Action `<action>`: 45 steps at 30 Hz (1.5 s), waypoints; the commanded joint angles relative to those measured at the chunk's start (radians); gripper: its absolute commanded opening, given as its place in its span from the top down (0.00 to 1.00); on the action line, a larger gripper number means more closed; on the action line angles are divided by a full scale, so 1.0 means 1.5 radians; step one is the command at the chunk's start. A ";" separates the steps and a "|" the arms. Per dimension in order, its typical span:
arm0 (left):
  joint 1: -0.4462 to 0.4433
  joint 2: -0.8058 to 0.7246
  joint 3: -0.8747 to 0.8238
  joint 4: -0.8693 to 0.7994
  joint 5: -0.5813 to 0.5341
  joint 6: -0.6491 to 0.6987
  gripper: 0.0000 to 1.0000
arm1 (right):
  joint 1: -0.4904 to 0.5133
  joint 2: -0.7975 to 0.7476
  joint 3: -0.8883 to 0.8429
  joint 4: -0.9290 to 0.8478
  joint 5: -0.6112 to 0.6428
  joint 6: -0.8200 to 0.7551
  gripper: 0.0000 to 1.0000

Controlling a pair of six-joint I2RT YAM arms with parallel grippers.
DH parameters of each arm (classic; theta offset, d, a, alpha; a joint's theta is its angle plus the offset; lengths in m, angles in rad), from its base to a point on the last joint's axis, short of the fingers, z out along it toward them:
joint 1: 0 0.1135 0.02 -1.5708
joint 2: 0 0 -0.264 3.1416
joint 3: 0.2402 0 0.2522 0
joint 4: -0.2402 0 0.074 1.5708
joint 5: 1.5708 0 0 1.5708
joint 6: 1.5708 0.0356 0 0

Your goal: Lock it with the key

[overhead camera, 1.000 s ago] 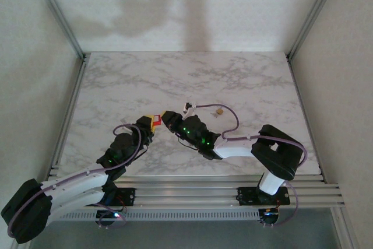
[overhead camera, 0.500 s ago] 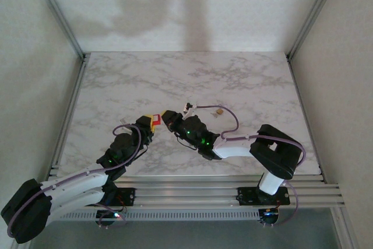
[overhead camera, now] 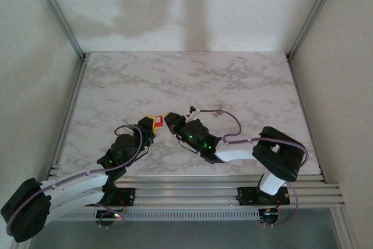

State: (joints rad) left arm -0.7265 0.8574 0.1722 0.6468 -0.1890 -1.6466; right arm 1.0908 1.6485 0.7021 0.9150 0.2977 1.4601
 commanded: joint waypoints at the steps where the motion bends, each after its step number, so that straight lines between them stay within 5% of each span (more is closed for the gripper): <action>1: 0.004 -0.005 0.018 -0.003 -0.042 0.016 1.00 | -0.008 -0.025 -0.027 -0.038 0.093 -0.015 1.00; 45: -0.018 -0.007 0.037 -0.050 -0.099 0.038 1.00 | -0.037 -0.134 -0.081 -0.143 0.157 0.033 1.00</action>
State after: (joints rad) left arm -0.7769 0.8654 0.2176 0.5972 -0.1761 -1.6119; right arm 1.0904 1.4872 0.6197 0.7849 0.3477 1.5410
